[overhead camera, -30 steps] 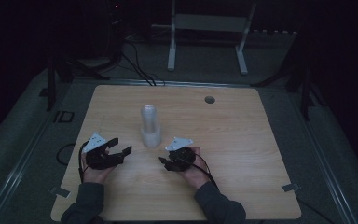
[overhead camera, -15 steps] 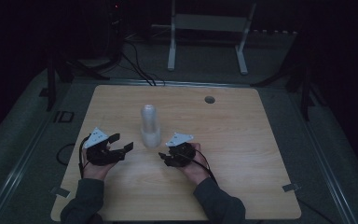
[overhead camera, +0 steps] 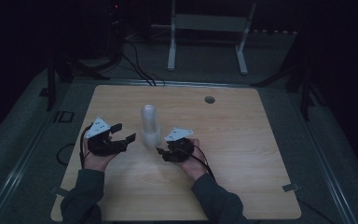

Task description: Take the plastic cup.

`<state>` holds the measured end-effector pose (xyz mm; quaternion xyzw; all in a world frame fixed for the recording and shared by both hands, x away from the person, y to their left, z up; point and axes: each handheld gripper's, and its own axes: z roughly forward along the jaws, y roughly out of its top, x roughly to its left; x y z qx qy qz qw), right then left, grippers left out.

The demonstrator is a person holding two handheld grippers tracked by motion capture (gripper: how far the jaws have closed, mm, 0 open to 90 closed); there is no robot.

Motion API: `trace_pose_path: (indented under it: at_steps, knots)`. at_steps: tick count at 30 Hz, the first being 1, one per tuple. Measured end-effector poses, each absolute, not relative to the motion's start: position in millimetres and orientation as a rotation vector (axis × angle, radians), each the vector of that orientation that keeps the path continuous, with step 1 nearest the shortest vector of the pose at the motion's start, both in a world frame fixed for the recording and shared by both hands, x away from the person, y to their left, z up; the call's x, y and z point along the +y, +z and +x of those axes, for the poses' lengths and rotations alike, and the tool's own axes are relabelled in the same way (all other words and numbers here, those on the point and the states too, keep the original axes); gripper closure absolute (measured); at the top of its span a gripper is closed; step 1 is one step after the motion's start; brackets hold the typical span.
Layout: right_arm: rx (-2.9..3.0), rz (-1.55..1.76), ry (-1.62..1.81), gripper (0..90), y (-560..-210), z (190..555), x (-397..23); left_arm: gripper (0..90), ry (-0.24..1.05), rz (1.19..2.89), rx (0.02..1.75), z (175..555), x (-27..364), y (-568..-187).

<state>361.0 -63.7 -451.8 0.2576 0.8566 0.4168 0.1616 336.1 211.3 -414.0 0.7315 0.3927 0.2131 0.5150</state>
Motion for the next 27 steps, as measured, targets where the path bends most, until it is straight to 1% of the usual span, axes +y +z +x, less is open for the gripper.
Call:
trace_pose_path:
  at_steps: [14,21,27]
  knots:
    - [2.434,0.745,1.221,45.4,-449.0,367.0,-57.1,26.9,0.521,1.793,0.897,354.2,197.5,-396.2]
    - [2.427,0.750,1.222,44.8,-448.5,370.6,-54.4,24.6,0.531,1.810,0.875,361.8,189.7,-389.4]
    - [2.419,0.766,1.228,43.5,-447.7,372.8,-53.2,24.6,0.526,1.818,0.858,368.5,183.2,-385.8]
